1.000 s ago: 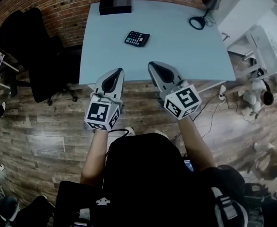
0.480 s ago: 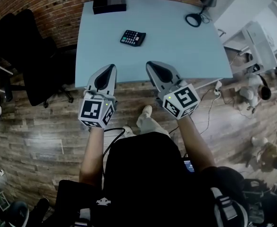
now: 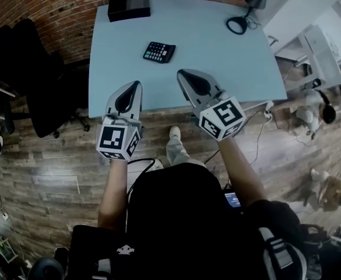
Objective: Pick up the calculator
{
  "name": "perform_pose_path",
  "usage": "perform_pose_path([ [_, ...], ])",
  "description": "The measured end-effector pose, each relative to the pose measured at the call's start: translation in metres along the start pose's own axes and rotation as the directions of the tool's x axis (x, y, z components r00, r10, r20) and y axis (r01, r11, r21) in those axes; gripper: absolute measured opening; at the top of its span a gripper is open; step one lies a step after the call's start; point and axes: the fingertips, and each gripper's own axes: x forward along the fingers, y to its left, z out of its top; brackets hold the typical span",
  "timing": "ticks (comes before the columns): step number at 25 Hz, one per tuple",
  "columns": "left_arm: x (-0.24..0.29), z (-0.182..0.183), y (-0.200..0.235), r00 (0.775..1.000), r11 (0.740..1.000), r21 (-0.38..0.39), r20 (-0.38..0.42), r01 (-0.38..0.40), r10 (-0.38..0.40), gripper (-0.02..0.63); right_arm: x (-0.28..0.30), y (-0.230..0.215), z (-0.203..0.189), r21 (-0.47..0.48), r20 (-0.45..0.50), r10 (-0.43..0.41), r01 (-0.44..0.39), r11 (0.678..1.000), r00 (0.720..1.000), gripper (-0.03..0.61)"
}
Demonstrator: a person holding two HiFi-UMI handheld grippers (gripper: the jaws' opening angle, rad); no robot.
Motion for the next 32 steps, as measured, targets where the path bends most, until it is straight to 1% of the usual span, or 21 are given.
perform_pose_path([
  [13, 0.066, -0.004, 0.024, 1.000, 1.000, -0.014, -0.008, -0.022, 0.022, 0.005, 0.045, -0.058, -0.007, 0.004, -0.026, 0.029, -0.028, 1.000, 0.999, 0.003],
  [22, 0.103, -0.009, 0.042, 0.998, 0.998, -0.012, -0.024, -0.058, 0.058, 0.005, 0.077, -0.090, -0.012, 0.023, -0.028, 0.069, -0.069, 0.997, 0.997, 0.003],
  [27, 0.120, -0.012, 0.046, 0.996, 0.997, -0.011, -0.035, -0.080, 0.079, 0.005, 0.087, -0.107, -0.023, 0.031, -0.048, 0.093, -0.091, 0.995, 0.995, 0.003],
  [32, 0.129, -0.021, 0.050, 0.992, 0.994, -0.013, -0.060, -0.111, 0.110, 0.005, 0.098, -0.120, -0.042, 0.047, -0.083, 0.120, -0.117, 0.992, 0.989, 0.003],
])
